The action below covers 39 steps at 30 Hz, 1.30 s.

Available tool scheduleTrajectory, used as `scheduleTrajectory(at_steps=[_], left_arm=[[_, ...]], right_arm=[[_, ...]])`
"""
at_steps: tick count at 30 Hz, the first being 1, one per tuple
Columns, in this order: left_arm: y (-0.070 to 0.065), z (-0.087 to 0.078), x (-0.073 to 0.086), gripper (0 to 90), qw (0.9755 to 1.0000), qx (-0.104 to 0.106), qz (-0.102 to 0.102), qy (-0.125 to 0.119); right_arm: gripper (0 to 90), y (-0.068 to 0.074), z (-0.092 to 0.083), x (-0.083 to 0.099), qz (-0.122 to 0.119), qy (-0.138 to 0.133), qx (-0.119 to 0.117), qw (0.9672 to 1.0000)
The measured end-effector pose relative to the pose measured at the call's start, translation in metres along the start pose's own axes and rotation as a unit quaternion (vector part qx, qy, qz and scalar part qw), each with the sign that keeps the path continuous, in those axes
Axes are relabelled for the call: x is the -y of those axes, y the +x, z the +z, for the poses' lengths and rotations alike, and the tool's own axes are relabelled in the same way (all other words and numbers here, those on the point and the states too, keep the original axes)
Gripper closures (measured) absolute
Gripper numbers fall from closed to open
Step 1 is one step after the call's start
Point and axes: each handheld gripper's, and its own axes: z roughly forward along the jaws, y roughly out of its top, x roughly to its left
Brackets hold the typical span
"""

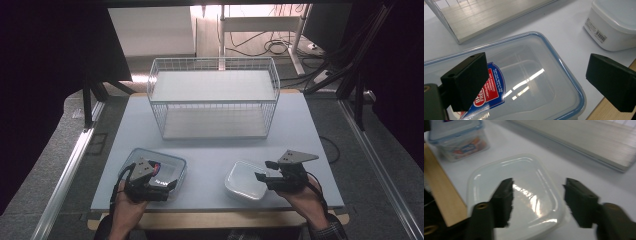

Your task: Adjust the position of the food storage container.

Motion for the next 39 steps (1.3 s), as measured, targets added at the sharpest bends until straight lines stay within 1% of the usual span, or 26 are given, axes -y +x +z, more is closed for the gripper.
scheduleTrajectory(at_steps=[1,2,3,7,8,10,12,15,17,19,21,23,24,25,26,27,29,34,36,37,39], left_arm=[[0.0,0.0,0.0,4.7,1.0,-0.001,0.0,0.001],[0.0,0.0,0.0,4.8,1.0,-0.002,0.0,0.001],[0.0,0.0,0.0,4.8,1.0,-0.001,0.001,0.002],[-0.002,0.001,0.0,5.0,1.0,-0.002,0.008,0.001],[-0.002,0.001,0.0,5.0,1.0,-0.001,0.009,0.002],[-0.002,0.001,0.0,5.0,0.9999,-0.003,0.012,0.002],[-0.002,0.002,0.0,5.0,0.9999,-0.003,0.012,0.003],[-0.003,0.002,0.001,5.6,0.9998,-0.006,0.018,0.004],[-0.004,0.002,0.001,5.7,0.9997,-0.008,0.021,0.003],[-0.005,0.002,0.001,5.7,0.9997,-0.009,0.023,0.001],[-0.005,0.002,0.001,5.7,0.9997,-0.01,0.023,0.001],[-0.005,0.002,0.0,5.7,0.9997,-0.011,0.023,0.0],[-0.005,0.002,0.0,5.6,0.9997,-0.011,0.023,0.0],[-0.005,0.001,0.0,5.6,0.9997,-0.012,0.023,-0.001],[-0.005,0.001,0.001,5.6,0.9997,-0.011,0.023,-0.001],[-0.004,0.001,0.001,5.6,0.9997,-0.011,0.023,-0.001],[-0.004,0.002,0.001,5.6,0.9997,-0.012,0.023,0.0],[-0.004,0.002,0.001,5.7,0.9997,-0.011,0.022,0.001],[-0.004,0.002,0.001,5.7,0.9997,-0.011,0.021,0.001],[-0.004,0.002,0.001,5.7,0.9997,-0.012,0.022,0.001],[-0.004,0.001,0.001,5.7,0.9997,-0.011,0.023,-0.002]], right_arm=[[53.3,0.002,0.0,-0.002,0.001,0.001,-0.009,1.0],[60.9,0.005,0.002,-0.003,-0.005,0.007,-0.02,0.9998],[60.9,0.005,0.002,-0.003,-0.005,0.007,-0.02,0.9998],[78.4,0.018,0.004,-0.008,-0.025,0.016,-0.033,0.999],[81.6,0.02,0.004,-0.008,-0.034,0.018,-0.035,0.9986],[86.3,0.025,0.004,-0.008,-0.041,0.024,-0.043,0.9979],[88.5,0.033,0.004,-0.006,-0.054,0.028,-0.053,0.9968],[88.8,0.043,0.003,-0.001,-0.073,0.035,-0.063,0.9948],[88.7,0.049,0.001,0.003,-0.075,0.037,-0.071,0.9939],[88.8,0.053,0.001,0.006,-0.075,0.039,-0.085,0.9927],[88.7,0.06,0.004,0.012,-0.079,0.053,-0.096,0.9908],[88.7,0.064,0.007,0.018,-0.089,0.07,-0.094,0.9892],[89.0,0.064,0.009,0.021,-0.094,0.08,-0.087,0.9885],[89.0,0.063,0.01,0.022,-0.096,0.084,-0.084,0.9882],[88.9,0.061,0.01,0.023,-0.089,0.085,-0.09,0.9884],[89.0,0.059,0.009,0.024,-0.088,0.084,-0.09,0.9885],[88.9,0.055,0.008,0.024,-0.088,0.082,-0.076,0.9898],[88.9,0.04,0.003,0.028,-0.069,0.08,-0.063,0.9924],[89.0,0.033,0.002,0.028,-0.061,0.078,-0.057,0.9935],[89.0,0.028,0.002,0.028,-0.058,0.079,-0.051,0.9939],[89.0,0.024,0.001,0.029,-0.049,0.083,-0.04,0.9945]])
